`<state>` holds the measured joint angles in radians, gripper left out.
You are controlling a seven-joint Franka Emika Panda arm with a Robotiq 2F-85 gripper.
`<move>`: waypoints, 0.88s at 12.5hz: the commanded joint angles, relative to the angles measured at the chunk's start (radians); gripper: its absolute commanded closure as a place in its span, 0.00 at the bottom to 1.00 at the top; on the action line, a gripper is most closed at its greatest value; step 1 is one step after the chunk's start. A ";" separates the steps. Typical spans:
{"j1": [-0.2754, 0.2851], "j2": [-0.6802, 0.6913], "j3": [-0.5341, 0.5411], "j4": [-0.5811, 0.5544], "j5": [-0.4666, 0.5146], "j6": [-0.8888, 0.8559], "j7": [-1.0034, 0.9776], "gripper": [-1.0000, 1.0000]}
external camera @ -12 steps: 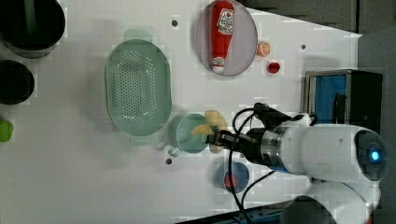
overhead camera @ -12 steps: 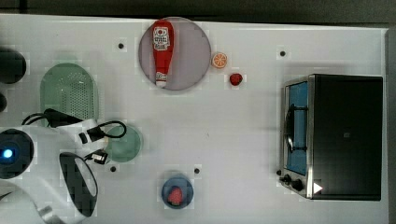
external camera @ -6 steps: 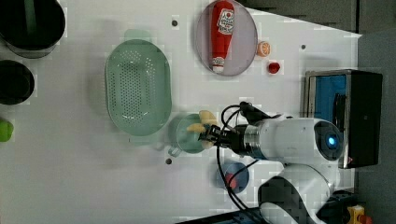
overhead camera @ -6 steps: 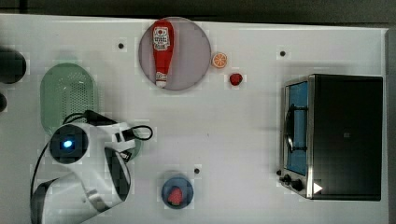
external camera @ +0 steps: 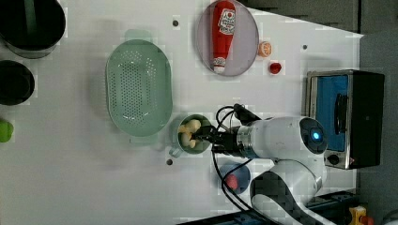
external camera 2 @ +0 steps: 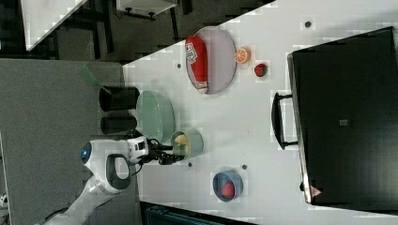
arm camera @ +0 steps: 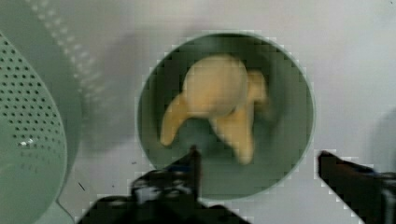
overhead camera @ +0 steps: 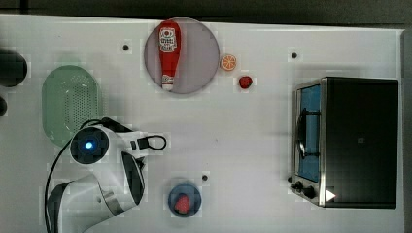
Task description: Pick Banana and place it in mug.
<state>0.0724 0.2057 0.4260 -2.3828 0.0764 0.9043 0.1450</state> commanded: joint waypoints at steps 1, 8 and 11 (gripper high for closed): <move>-0.016 -0.107 0.019 0.028 -0.007 0.001 0.029 0.00; -0.043 -0.373 -0.175 0.223 -0.005 -0.485 0.017 0.00; -0.046 -0.394 -0.318 0.380 -0.006 -0.679 -0.003 0.00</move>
<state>0.0715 -0.2050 0.1541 -1.9971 0.0767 0.2500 0.1473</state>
